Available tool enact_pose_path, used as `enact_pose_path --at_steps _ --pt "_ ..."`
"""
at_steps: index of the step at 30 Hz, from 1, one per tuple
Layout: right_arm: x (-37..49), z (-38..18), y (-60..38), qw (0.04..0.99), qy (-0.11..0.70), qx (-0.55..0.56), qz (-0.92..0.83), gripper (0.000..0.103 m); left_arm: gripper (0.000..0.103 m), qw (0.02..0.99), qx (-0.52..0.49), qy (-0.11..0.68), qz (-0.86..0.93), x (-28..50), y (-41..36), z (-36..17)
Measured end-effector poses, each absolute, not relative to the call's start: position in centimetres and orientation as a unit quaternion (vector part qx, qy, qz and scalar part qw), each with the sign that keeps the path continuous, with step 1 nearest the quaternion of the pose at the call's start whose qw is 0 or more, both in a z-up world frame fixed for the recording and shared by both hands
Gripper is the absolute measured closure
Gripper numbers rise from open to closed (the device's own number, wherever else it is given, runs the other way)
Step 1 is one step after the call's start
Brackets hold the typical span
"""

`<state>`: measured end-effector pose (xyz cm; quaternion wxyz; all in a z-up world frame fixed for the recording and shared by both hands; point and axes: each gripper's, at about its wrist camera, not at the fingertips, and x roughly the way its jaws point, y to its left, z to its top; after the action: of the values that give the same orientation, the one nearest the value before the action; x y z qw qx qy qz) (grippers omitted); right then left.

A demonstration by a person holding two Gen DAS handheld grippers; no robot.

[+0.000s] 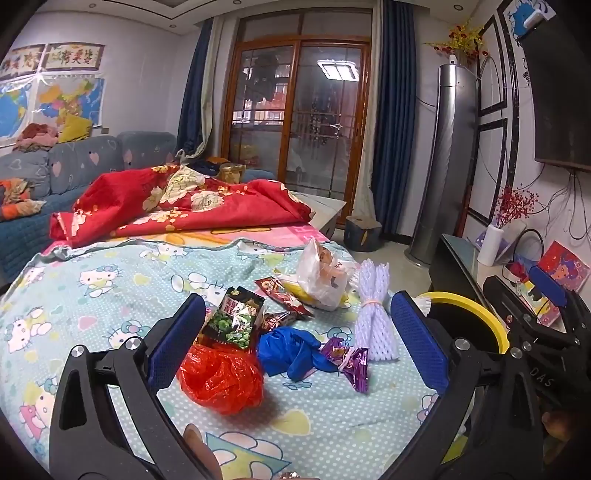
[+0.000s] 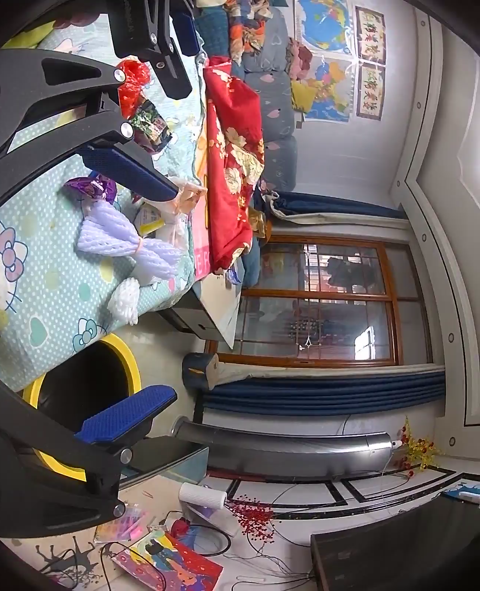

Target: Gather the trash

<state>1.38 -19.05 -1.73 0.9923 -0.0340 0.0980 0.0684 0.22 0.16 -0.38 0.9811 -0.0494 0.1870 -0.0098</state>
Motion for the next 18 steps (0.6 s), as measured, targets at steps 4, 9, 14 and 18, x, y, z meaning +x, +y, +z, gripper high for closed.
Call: enact_pose_path --at_steps 4,9,14,18 --pt "0.96 -2.07 -19.26 0.992 0.097 -0.038 0.069 0.006 0.011 0.982 -0.048 0.185 -0.013 0.06 0.23 -0.1" --pt "0.93 -2.03 -19.24 0.992 0.097 -0.038 0.069 0.006 0.011 0.982 -0.045 0.184 -0.014 -0.07 0.13 -0.01" --pt "0.82 -1.99 -19.26 0.992 0.098 -0.037 0.066 0.006 0.011 0.982 -0.044 0.183 -0.014 -0.12 0.21 0.02" --pt "0.77 -1.83 -19.48 0.992 0.098 -0.034 0.065 0.006 0.011 0.982 -0.046 0.183 -0.014 -0.09 0.14 0.03"
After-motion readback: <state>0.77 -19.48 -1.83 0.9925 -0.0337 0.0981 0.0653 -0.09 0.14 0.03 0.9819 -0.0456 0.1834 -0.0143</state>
